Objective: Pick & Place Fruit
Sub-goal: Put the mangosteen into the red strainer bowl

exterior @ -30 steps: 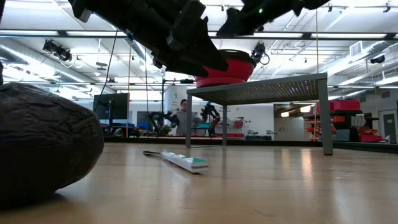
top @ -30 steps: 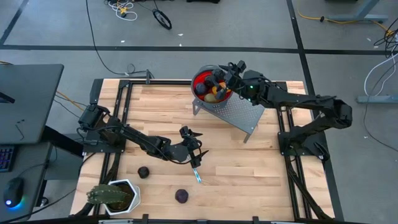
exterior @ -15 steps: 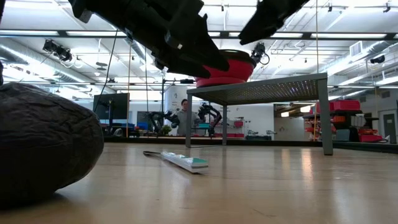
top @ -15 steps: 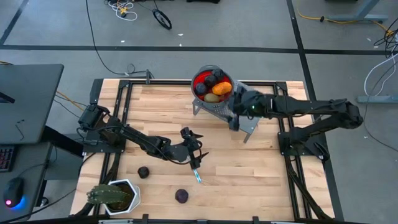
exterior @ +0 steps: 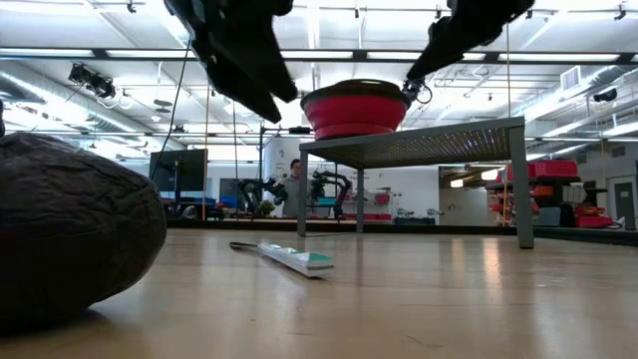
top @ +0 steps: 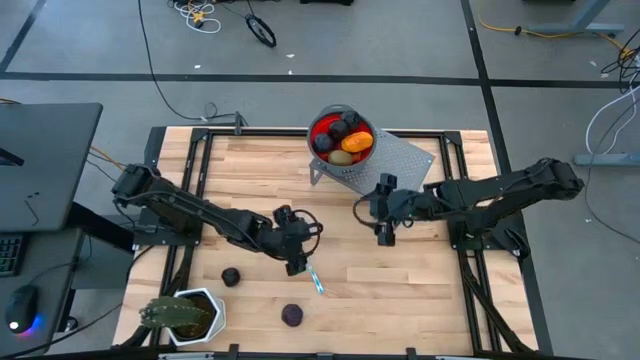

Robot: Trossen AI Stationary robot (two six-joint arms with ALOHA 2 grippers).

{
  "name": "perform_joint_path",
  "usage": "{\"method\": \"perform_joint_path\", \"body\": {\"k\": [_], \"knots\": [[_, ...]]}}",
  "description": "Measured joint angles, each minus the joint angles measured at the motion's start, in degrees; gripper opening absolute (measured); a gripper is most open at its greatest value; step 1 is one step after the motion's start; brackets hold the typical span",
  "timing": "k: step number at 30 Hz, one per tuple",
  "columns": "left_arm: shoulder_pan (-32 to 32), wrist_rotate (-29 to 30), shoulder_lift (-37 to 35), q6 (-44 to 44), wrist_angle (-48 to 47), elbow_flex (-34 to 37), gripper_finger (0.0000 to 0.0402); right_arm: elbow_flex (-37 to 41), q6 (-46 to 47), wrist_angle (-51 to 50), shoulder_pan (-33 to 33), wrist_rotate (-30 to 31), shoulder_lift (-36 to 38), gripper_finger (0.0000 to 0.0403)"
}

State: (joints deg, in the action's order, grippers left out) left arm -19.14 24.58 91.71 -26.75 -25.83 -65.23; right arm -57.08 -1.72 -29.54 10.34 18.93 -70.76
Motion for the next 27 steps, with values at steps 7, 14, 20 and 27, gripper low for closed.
{"method": "perform_joint_path", "body": {"k": [7, 14, 20, 27], "knots": [[-0.4, -11.0, 0.1, -14.7, -19.4, -5.7, 0.0387, 5.3, -0.1, 5.6, 4.2, 0.5, 0.0, 0.0318], [-2.0, -22.9, 0.2, -29.3, -34.2, -5.7, 0.0387, 14.5, -3.3, 20.7, 6.3, -1.5, 0.0, 0.0318], [-4.4, -29.9, 0.2, -38.5, -39.5, -5.1, 0.0387, 20.4, -5.1, 29.9, 6.7, -1.6, 0.0, 0.0318], [-7.5, -32.6, 0.2, -50.9, -41.0, -1.7, 0.0387, 24.1, -5.4, 34.4, 6.7, -1.6, 0.0, 0.0318]]}}
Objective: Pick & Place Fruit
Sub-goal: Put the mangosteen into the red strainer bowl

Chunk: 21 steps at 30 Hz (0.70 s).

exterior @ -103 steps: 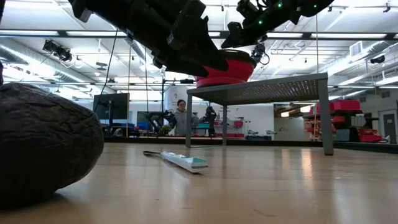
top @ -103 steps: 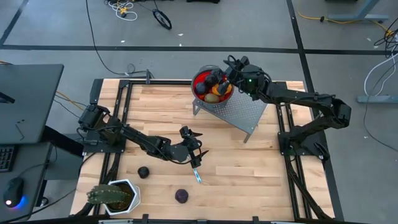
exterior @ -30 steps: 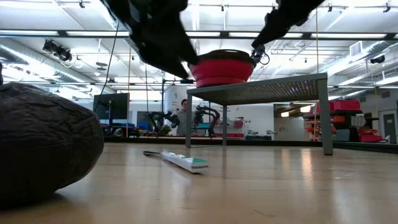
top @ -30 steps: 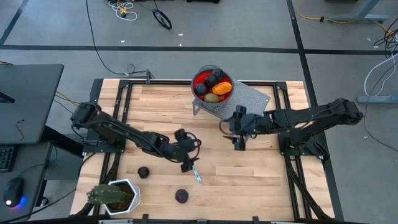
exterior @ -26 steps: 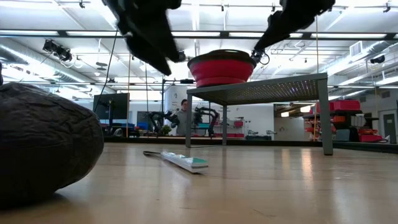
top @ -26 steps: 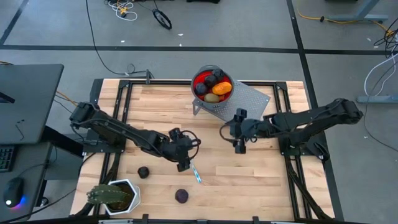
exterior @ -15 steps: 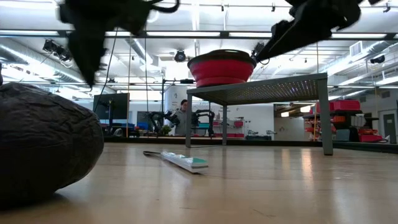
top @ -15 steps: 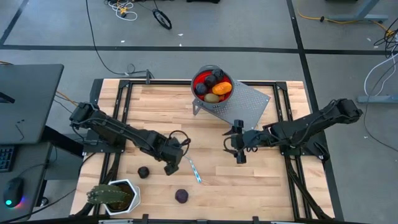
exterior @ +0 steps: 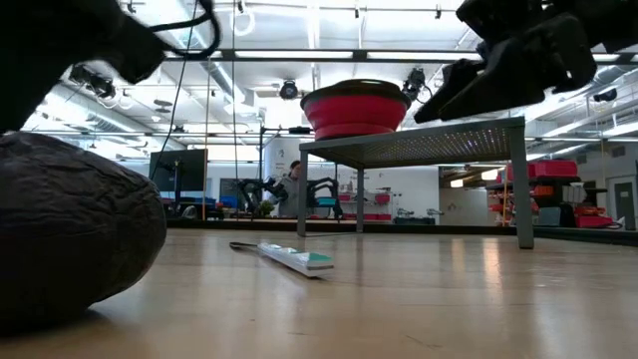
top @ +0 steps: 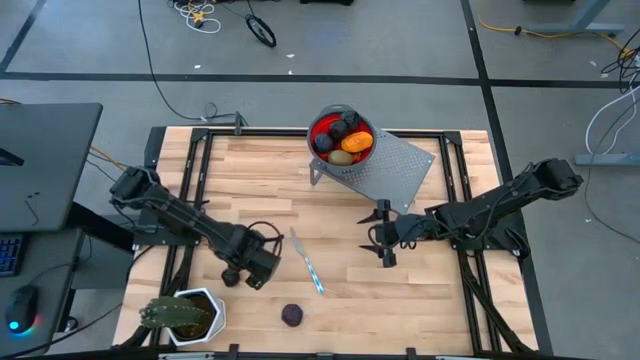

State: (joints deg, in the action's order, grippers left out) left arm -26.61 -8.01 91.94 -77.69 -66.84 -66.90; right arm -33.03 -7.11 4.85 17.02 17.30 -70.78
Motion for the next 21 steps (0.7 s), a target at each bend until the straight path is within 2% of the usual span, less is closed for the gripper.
{"method": "perform_joint_path", "body": {"k": [5, 10, 18, 21], "knots": [[-2.6, -0.9, 0.0, -5.7, 1.6, 3.9, 0.0387, 1.3, -0.4, 0.3, 0.0, -0.7, 0.0, 0.0318], [-5.2, -0.8, 0.0, -8.9, 9.1, 6.8, 0.0387, 1.3, -1.6, 1.6, 0.0, -1.0, 0.0, 0.0318], [-8.9, -2.0, 0.0, -14.2, 9.7, 10.6, 0.0387, 1.3, -2.8, 3.2, 0.0, -1.0, 0.0, 0.0318], [-9.6, -2.3, 0.0, -15.1, 13.1, 13.0, 0.0387, 1.3, -2.5, 3.1, 0.0, -1.0, 0.0, 0.0318]]}}
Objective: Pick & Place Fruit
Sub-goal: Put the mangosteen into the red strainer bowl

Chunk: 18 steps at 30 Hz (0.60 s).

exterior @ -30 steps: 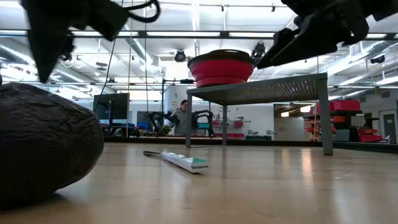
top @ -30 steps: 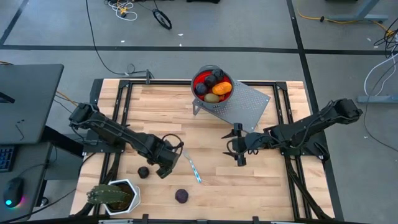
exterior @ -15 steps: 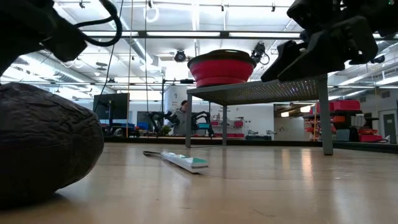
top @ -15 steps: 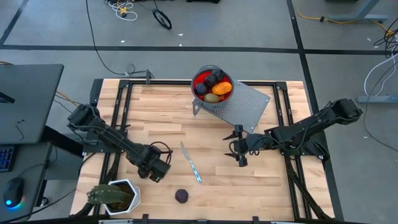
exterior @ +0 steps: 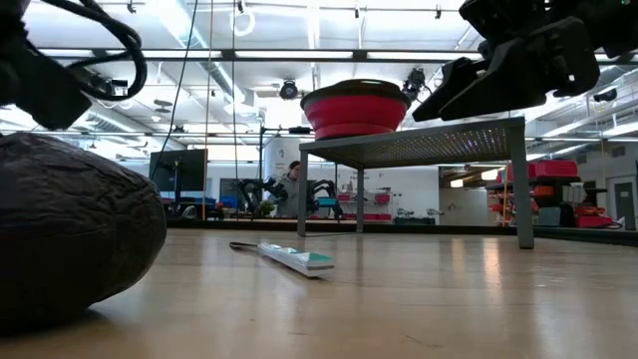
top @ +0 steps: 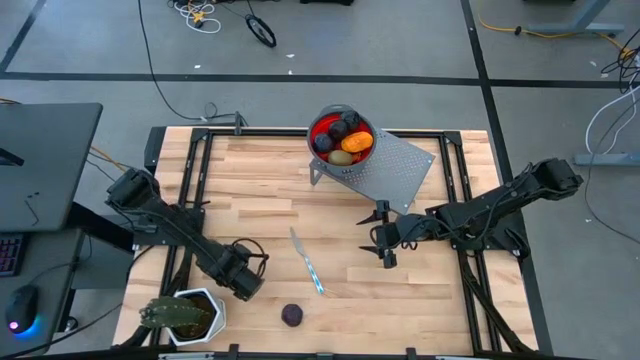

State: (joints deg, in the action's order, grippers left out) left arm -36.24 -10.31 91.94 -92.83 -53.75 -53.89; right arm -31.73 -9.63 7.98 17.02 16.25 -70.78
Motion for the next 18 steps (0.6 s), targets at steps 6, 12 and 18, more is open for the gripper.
{"method": "perform_joint_path", "body": {"k": [6, 12, 18], "knots": [[0.0, 1.5, 0.0, -0.3, 5.8, 3.8, 0.0387, 0.0, 0.1, -0.3, 0.0, 0.0, 0.0, 0.0318], [0.0, 1.9, 0.0, -1.3, 5.8, 5.4, 0.0387, 0.0, 0.1, -0.4, 0.0, 0.0, 0.0, 0.0318], [0.0, 2.4, 0.0, -1.3, 6.5, 5.4, 0.0374, 0.0, 0.1, -0.4, 0.0, -0.3, 0.0, 0.0318]]}}
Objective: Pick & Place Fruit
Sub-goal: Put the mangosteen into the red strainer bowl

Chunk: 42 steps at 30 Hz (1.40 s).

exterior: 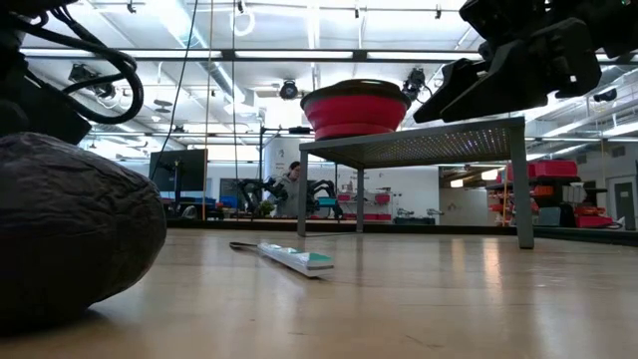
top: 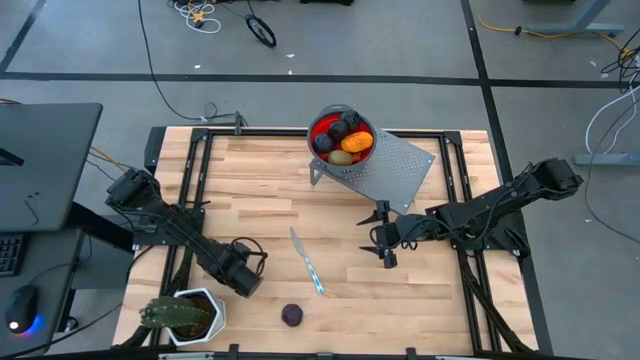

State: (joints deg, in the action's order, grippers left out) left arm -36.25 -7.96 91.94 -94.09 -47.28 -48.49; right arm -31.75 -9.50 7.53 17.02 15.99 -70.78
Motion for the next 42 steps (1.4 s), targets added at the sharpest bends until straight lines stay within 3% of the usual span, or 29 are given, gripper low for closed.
{"method": "perform_joint_path", "body": {"k": [15, 24, 30, 35, 42], "knots": [[0.8, -0.6, 0.0, 2.2, 1.8, -0.1, 0.0279, 0.0, 0.0, 0.0, 0.0, -0.2, 0.0, 0.0318], [4.2, 4.7, 0.0, 8.0, 1.7, -4.3, 0.0275, 0.0, 0.0, 0.0, 0.0, -0.2, 0.0, 0.0318], [9.4, 19.2, 0.0, 21.4, 2.0, -12.6, 0.0271, 0.0, -0.2, 0.0, 0.0, -0.2, 0.0, 0.0318], [13.3, 34.4, 0.0, 38.8, 3.6, -20.3, 0.0278, 0.0, -0.4, -1.5, 0.0, 0.8, 0.0, 0.0318], [20.7, 50.6, 0.0, 64.4, 11.9, -30.2, 0.0274, 0.0, -0.5, -2.6, 0.0, 2.1, 1.5, 0.0318]]}}
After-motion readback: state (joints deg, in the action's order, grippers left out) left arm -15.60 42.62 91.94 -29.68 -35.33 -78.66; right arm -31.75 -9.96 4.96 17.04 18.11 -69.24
